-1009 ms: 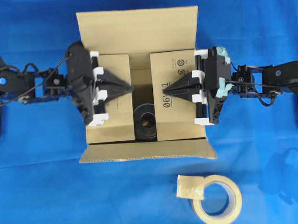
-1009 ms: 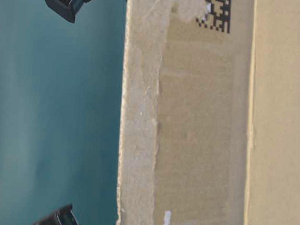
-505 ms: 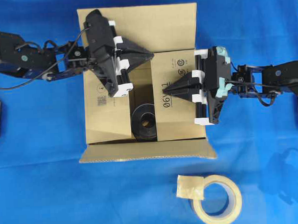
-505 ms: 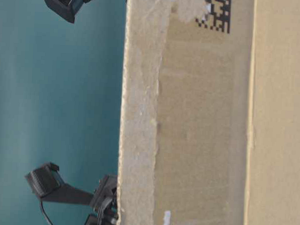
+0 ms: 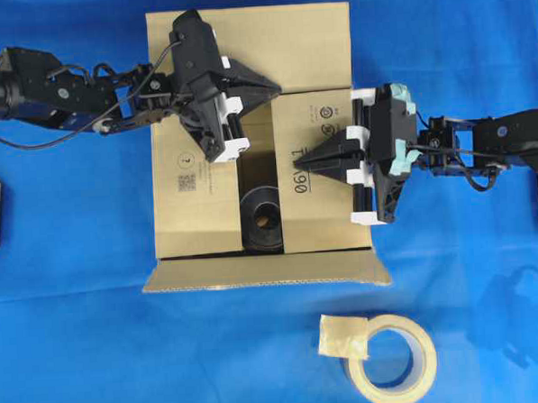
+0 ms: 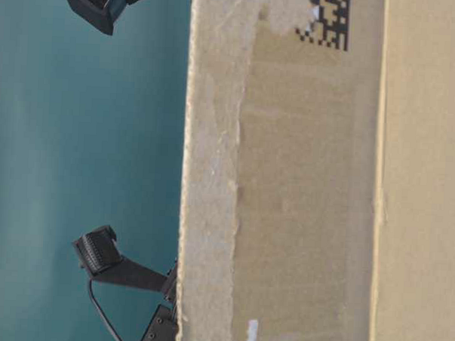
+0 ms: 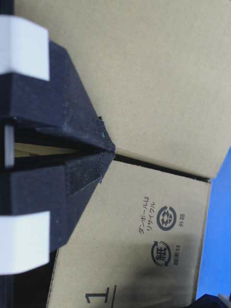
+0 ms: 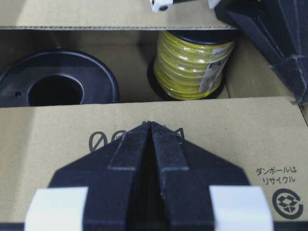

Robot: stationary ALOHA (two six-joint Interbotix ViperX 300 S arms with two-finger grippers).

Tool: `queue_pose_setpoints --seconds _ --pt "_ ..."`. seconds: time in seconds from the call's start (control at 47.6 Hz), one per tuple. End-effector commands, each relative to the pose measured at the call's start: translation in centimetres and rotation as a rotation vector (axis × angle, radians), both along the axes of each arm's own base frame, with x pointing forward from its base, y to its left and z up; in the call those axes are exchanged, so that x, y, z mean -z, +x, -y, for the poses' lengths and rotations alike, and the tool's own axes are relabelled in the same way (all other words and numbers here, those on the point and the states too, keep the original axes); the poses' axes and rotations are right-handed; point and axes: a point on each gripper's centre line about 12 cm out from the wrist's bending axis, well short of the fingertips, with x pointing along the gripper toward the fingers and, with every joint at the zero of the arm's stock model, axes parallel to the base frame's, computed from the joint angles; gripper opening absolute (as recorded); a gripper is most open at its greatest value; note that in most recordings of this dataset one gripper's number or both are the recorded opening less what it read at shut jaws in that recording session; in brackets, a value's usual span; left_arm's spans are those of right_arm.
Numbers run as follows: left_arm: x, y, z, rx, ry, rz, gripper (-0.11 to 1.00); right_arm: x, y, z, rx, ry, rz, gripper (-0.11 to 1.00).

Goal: Close the cardboard box.

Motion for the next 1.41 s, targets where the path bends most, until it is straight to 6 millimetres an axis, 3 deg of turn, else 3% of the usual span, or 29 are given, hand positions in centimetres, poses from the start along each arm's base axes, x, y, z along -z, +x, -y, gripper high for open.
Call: queue_pose_setpoints --seconds 0.0,0.315,0.589,0.799,0.967,1.156,1.388 --pt "-0.8 0.4 -0.3 -0.005 0.005 0.027 0.00 -1.0 0.5 0.2 0.005 -0.001 0.037 0.00" --pt "-0.8 0.4 -0.3 -0.005 0.003 0.028 0.00 -1.5 0.6 0.2 0.007 0.003 0.047 0.00" --pt "-0.7 0.3 -0.2 -0.005 0.002 0.023 0.00 -6.3 -0.4 -1.3 -0.035 0.005 0.127 0.00" --pt "-0.7 0.2 -0.2 -0.006 -0.003 0.023 0.00 -10.4 -2.5 -4.8 -0.142 0.015 0.215 0.00" --pt "-0.6 0.2 -0.2 -0.007 -0.004 0.022 0.00 -12.5 -4.5 -8.8 -0.272 0.032 0.284 0.00" --pt "-0.6 0.2 -0.2 -0.008 -0.006 0.022 0.00 -12.2 -5.9 -12.6 -0.405 0.037 0.276 0.00" --pt "-0.6 0.2 -0.2 -0.009 -0.007 0.021 0.00 -9.0 -6.3 -15.3 -0.492 0.033 0.182 0.00"
